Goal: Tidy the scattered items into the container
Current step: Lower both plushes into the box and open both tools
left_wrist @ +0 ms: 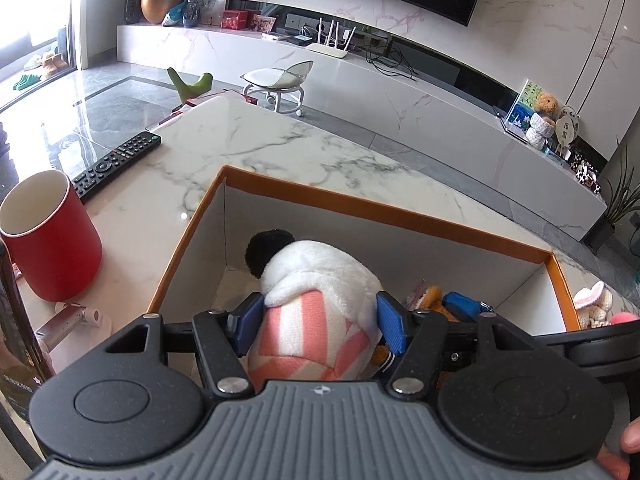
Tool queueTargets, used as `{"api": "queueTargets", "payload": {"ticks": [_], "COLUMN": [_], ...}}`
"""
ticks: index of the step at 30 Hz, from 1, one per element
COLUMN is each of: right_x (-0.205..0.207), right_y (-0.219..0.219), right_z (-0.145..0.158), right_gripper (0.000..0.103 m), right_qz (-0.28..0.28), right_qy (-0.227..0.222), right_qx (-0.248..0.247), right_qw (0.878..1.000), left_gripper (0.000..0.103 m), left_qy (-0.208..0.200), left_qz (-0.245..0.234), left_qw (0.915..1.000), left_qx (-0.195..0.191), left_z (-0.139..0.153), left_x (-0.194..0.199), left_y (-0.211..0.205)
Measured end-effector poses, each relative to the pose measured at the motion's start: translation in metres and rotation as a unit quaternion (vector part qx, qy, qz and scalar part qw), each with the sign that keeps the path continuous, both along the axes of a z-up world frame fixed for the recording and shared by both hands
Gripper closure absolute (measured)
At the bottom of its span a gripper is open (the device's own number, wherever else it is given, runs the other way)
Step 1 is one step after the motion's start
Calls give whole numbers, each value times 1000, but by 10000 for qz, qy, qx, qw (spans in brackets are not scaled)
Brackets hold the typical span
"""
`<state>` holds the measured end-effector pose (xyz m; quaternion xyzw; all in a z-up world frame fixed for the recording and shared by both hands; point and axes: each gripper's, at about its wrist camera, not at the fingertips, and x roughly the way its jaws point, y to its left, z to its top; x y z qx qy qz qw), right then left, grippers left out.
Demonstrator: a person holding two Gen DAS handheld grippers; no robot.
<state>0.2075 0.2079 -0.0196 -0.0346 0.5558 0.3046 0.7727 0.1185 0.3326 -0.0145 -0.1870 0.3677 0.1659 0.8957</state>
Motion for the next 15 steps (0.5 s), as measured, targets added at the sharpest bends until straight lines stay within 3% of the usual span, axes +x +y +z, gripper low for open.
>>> {"api": "queueTargets", "payload": {"ticks": [3,9,15], "right_x": [11,31,35], "right_y": [9,21,18], "right_z": [0,-12,-21], "right_gripper": [51,52,49], "right_qz": [428,1071,1009], "right_qy": [-285,-580,-503], "right_qx": [-16,-164,-151], "right_qw": [9987,9924,9935], "left_gripper": [32,32,31], "left_qy": [6,438,662], "left_qz": [102,74,23], "left_qw": [9998,9990,9977], "left_qx": [150,91,-124], "left_z": [-2,-9,-14], "left_x": [4,15,18], "left_y": [0,2,6]}}
